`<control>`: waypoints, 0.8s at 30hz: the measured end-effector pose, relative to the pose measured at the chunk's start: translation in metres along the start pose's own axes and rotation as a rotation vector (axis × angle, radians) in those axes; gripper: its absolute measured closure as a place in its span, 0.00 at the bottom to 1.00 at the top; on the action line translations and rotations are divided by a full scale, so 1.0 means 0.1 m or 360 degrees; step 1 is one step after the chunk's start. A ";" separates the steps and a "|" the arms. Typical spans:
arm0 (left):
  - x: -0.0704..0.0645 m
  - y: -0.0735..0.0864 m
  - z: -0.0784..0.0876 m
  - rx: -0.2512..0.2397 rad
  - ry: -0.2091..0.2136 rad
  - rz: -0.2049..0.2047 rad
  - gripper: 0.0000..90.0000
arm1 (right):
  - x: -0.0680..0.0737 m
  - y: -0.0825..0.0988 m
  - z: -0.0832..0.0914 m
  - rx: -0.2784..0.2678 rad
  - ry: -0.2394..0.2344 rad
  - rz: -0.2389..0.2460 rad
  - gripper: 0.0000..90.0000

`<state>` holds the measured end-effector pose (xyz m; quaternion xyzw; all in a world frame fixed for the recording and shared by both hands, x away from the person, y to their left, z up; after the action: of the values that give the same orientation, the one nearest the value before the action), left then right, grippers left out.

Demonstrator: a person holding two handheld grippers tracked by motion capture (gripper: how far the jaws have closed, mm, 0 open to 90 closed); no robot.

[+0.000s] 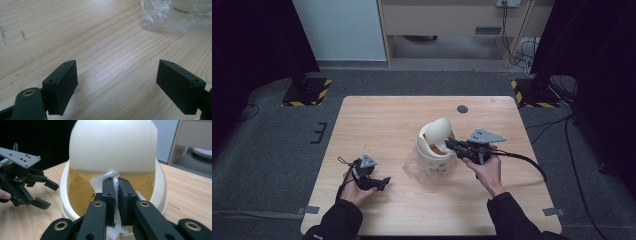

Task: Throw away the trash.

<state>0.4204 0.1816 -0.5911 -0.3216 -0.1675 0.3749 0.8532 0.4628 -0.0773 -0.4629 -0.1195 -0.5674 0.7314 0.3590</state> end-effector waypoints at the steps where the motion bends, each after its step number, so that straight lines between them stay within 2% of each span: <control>1: 0.00 0.00 0.00 -0.0002 0.0001 0.0001 0.19 | 0.00 0.01 -0.02 0.0014 -0.0003 -0.0010 0.90; 5: 0.00 0.00 0.00 0.0004 0.0005 -0.0001 0.19 | 0.01 0.04 -0.05 0.0043 -0.0019 -0.0043 0.77; 9: 0.00 0.00 0.00 -0.0002 0.0001 0.0002 0.19 | 0.02 -0.02 -0.01 0.0006 -0.0030 -0.0091 0.68; 14: 0.00 0.00 0.00 -0.0001 -0.0002 0.0002 0.19 | -0.02 -0.12 0.14 -0.0073 -0.0018 -0.0143 0.59; 19: 0.01 0.00 0.01 -0.0006 -0.0007 0.0013 0.18 | -0.18 -0.18 0.33 -0.0144 0.0051 -0.0192 0.46; 24: 0.02 -0.01 0.02 -0.0011 -0.0012 0.0014 0.18 | -0.38 -0.09 0.48 -0.0143 0.0140 -0.0237 0.36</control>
<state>0.4213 0.1837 -0.5894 -0.3238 -0.1704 0.3794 0.8498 0.4656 -0.1375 -0.4475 -0.1250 -0.5907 0.6705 0.4312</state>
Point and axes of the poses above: each handheld gripper's, and its own axes: z roughly backward along the jaws, y roughly out of its underside, x roughly to its left, the point moved 10 cm from there along -z, roughly forward along the jaws, and after that the axes turned 8 degrees about -z, right-handed, at the moved point
